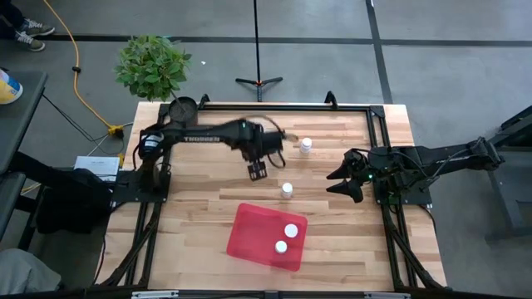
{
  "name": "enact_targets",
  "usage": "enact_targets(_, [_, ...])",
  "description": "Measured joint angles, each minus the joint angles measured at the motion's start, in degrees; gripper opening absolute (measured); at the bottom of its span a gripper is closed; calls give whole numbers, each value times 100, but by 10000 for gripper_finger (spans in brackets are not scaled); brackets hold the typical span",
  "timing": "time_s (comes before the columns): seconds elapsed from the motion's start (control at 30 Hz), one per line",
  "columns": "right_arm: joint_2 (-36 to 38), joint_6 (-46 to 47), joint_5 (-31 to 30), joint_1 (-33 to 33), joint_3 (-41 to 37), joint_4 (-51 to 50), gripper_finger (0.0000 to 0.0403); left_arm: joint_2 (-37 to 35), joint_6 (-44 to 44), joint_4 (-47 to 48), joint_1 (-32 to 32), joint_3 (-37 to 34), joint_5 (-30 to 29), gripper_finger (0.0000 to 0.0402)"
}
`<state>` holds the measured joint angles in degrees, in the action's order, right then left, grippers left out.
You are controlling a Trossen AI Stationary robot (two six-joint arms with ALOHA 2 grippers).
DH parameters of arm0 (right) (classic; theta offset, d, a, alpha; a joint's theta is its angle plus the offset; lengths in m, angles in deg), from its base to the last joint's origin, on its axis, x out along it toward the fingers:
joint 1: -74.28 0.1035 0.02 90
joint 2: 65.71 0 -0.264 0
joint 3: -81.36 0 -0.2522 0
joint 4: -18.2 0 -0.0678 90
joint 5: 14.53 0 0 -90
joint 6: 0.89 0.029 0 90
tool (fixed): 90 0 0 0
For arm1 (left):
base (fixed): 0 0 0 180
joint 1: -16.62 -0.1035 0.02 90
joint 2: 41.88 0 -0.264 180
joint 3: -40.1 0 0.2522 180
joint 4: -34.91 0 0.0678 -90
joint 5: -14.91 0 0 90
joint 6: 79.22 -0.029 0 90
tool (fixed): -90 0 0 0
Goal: Pick and place pill bottles into a basket
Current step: Put the white medicine bottle into the red container
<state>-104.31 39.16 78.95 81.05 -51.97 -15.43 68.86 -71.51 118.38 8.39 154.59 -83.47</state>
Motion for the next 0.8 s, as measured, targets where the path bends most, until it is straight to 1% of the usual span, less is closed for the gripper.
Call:
enact_targets(0.23, [0, 66, 158, 0, 0, 0, 291, -63, 19, -170, -842, 0, 1506, 294])
enact_targets(0.3, [1, 60, 162, 0, 0, 1, 291, -67, 21, -288, -989, 0, 1692, 294])
enact_targets(0.53, [0, 47, 103, 0, 0, 1, 291, -56, 40, -331, -1299, -2, 1665, 294])
enact_targets(0.8, [-1, 95, -21, 2, 0, 0, 291, 122, 701, -430, -1357, 0, 1116, 294])
